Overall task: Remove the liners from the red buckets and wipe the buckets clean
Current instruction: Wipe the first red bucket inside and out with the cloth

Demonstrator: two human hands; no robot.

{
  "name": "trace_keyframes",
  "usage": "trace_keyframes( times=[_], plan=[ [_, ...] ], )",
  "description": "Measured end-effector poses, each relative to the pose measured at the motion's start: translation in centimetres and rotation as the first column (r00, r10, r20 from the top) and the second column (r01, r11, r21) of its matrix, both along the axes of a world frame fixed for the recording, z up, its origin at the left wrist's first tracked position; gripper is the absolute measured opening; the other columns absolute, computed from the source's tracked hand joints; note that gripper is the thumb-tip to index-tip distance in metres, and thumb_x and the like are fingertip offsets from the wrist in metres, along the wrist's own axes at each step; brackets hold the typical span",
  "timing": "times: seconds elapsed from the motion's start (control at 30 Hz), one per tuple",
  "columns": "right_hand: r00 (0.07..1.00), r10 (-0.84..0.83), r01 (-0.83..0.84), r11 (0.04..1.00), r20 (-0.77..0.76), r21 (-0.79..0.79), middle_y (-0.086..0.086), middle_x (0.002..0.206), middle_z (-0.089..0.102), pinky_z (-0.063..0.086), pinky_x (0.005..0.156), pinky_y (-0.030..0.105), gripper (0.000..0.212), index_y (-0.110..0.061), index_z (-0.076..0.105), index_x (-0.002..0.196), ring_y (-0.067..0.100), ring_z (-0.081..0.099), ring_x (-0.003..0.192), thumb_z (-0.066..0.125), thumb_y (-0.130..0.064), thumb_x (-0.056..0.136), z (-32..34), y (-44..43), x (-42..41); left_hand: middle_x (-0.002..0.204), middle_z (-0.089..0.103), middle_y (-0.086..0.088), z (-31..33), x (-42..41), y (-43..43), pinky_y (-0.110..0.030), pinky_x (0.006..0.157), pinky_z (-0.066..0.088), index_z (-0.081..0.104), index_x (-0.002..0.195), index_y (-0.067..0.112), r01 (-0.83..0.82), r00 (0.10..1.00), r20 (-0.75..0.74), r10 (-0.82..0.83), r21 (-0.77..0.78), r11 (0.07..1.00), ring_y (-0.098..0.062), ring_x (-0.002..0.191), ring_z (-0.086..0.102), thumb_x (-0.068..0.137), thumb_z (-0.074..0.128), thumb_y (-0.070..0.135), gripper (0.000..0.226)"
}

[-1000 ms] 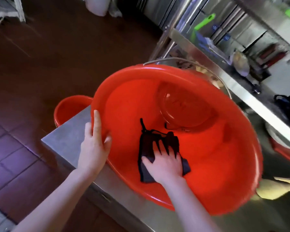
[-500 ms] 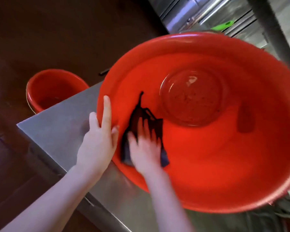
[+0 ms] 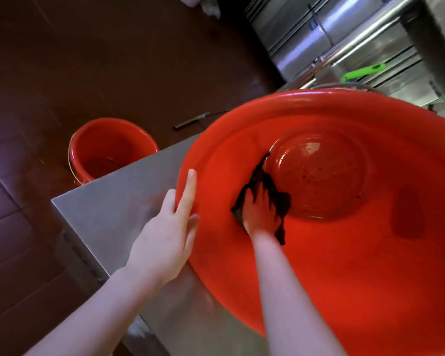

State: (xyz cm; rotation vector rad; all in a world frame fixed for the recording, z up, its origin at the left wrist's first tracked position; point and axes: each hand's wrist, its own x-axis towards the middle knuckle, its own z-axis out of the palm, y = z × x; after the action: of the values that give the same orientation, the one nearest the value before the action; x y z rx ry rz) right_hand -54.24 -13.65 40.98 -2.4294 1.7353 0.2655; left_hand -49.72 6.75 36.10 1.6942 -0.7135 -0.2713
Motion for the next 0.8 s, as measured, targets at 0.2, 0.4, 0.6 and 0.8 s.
trace_keyframes(
  times=[0.2,0.4,0.6,0.8],
  plan=[
    [0.882,0.471,-0.464,0.875,0.018,-0.141,-0.009,0.164,0.007,0.018,0.118,0.044,0.065,-0.031,0.005,0.156,0.019,0.018,0.148,0.023,-0.055,0.098,-0.8,10.1,-3.5,0.133,0.042,-0.011,0.3,0.4,-0.3,-0.045,0.081,0.049,-0.028,0.140,0.055,-0.022,0.999,-0.031,0.023,0.015,1.000,-0.037,0.099,0.057,0.099,0.044,0.023,0.089],
    [0.940,0.329,-0.309,0.933,0.088,-0.183,-0.006,0.164,0.006,0.019,0.118,0.043,0.062,-0.032,0.005,0.155,0.017,0.015,0.149,0.025,-0.052,0.100,-1.7,7.4,-1.9,0.129,0.043,-0.007,0.3,0.3,-0.2,-0.041,0.079,0.048,-0.025,0.141,0.055,0.015,1.000,-0.002,-0.015,0.014,1.000,-0.028,0.094,0.057,0.099,0.039,0.030,0.080],
    [0.991,0.080,-0.076,0.996,0.104,-0.041,-0.009,0.164,0.006,0.009,0.119,0.047,0.060,-0.036,0.005,0.155,0.023,0.014,0.149,0.020,-0.055,0.101,-1.4,-1.8,1.6,0.123,0.050,-0.004,0.4,0.5,0.5,-0.025,0.082,0.043,-0.015,0.142,0.060,0.042,0.998,-0.056,-0.042,-0.007,0.999,-0.005,0.092,0.053,0.097,0.047,0.025,0.084],
    [0.964,0.264,-0.265,0.955,-0.025,-0.133,-0.005,0.164,0.009,0.013,0.119,0.047,0.061,-0.034,0.004,0.155,0.025,0.017,0.148,0.020,-0.055,0.100,-2.1,-3.4,0.3,0.121,0.059,0.008,5.0,4.4,-1.7,-0.030,0.083,0.046,0.018,0.144,0.052,-0.269,0.963,-0.029,0.268,-0.165,0.949,-0.008,0.104,0.059,0.094,0.050,0.045,0.060]
  ],
)
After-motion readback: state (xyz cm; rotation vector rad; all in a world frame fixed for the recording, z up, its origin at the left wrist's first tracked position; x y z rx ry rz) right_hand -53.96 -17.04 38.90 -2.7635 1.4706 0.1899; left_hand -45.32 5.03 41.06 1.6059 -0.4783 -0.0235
